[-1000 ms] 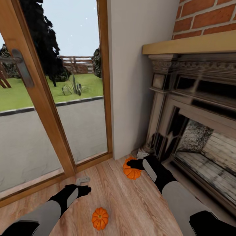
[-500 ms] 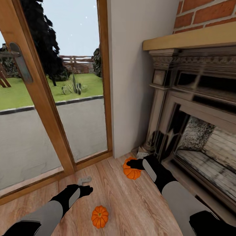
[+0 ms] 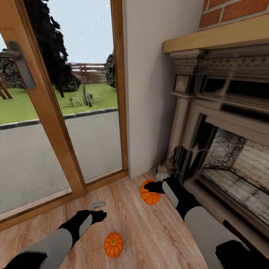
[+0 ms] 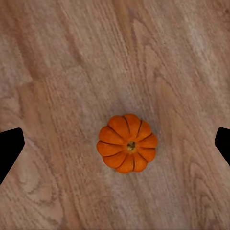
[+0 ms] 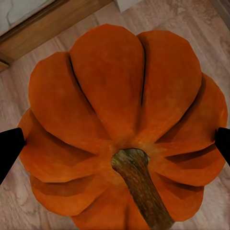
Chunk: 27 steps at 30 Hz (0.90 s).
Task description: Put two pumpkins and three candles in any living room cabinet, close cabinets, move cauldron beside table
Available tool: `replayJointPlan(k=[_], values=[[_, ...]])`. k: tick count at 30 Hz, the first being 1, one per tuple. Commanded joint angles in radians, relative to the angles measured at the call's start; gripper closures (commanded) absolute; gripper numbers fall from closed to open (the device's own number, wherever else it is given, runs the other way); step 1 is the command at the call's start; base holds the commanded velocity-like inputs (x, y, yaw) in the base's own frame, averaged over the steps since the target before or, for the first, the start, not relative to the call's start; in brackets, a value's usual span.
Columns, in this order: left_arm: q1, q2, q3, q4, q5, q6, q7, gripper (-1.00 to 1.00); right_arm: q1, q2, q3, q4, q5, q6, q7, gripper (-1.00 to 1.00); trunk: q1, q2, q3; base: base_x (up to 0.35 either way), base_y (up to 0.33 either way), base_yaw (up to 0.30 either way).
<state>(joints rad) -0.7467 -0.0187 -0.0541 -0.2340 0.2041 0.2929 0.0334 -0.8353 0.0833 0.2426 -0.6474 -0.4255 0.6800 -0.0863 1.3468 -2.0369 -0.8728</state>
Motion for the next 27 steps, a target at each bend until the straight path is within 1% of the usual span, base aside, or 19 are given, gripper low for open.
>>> replayJointPlan(k=[1, 5, 7, 9, 11, 13, 14, 15, 16, 18, 22, 27], values=[[0.0, 0.0, -0.006, -0.002, 0.01, 0.005, 0.003, -1.0, -0.001, 0.0, 0.003, -0.001, -0.012, 0.003, -0.007, 1.0, 0.004, -0.008, -0.004, 0.0, 0.0, 0.0], [0.0, 0.0, -0.006, -0.002, 0.01, 0.005, 0.004, -1.0, -0.001, 0.0, 0.004, -0.009, -0.012, 0.003, -0.007, 1.0, 0.019, -0.036, -0.017, 0.0, 0.0, 0.0], [0.0, 0.0, -0.006, -0.002, 0.01, 0.005, 0.004, -1.0, 0.001, 0.0, 0.004, -0.053, -0.013, 0.015, -0.007, 1.0, 0.027, -0.05, -0.023, 0.0, 0.0, 0.0], [0.0, 0.0, -0.006, -0.002, 0.01, 0.005, 0.004, -1.0, 0.014, 0.0, 0.004, -0.117, -0.012, 0.059, -0.007, 1.0, 0.034, -0.064, -0.029, 0.0, 0.0, 0.0], [0.0, 0.0, -0.006, -0.002, 0.01, 0.005, 0.004, -1.0, 0.055, -0.001, 0.002, -0.242, -0.012, 0.138, -0.007, 1.0, 0.042, -0.078, -0.035, 0.0, 0.0, 0.0], [0.0, 0.0, -0.006, -0.002, 0.01, 0.005, 0.004, -1.0, 0.08, -0.001, 0.001, -0.312, -0.012, 0.174, -0.007, 1.0, 0.05, -0.092, -0.042, 0.0, 0.0, 0.0], [0.0, 0.0, -0.006, -0.002, 0.01, 0.005, 0.004, -1.0, 0.106, -0.001, 0.001, -0.381, -0.012, 0.208, -0.008, 1.0, 0.054, -0.099, -0.045, 0.0, 0.0, 0.0], [0.0, 0.0, -0.006, -0.002, 0.011, 0.005, 0.004, -1.0, 0.118, -0.001, 0.001, -0.412, -0.012, 0.223, -0.008, 1.0, 0.057, -0.106, -0.048, 0.0, 0.0, 0.0], [0.0, -0.001, -0.006, -0.002, 0.01, 0.005, 0.004, -1.0, 0.137, -0.001, 0.001, -0.465, -0.012, 0.25, -0.009, 1.0, 0.061, -0.113, -0.051, 0.0, 0.0, 0.0], [0.0, -0.001, -0.006, -0.002, 0.01, 0.005, 0.004, -1.0, 0.159, -0.001, 0.002, -0.53, -0.011, 0.287, -0.011, 1.0, 0.069, -0.127, -0.057, 0.0, 0.0, 0.0], [0.0, -0.001, -0.006, -0.002, 0.01, 0.005, 0.004, -1.0, 0.17, 0.0, 0.001, -0.563, -0.011, 0.308, -0.013, 1.0, 0.084, -0.155, -0.07, 0.0, 0.0, 0.0], [0.0, -0.001, -0.006, -0.002, 0.01, 0.005, 0.003, -1.0, 0.173, 0.0, 0.002, -0.574, -0.011, 0.313, -0.015, 1.0, 0.103, -0.19, -0.086, 0.0, 0.0, 0.0]])
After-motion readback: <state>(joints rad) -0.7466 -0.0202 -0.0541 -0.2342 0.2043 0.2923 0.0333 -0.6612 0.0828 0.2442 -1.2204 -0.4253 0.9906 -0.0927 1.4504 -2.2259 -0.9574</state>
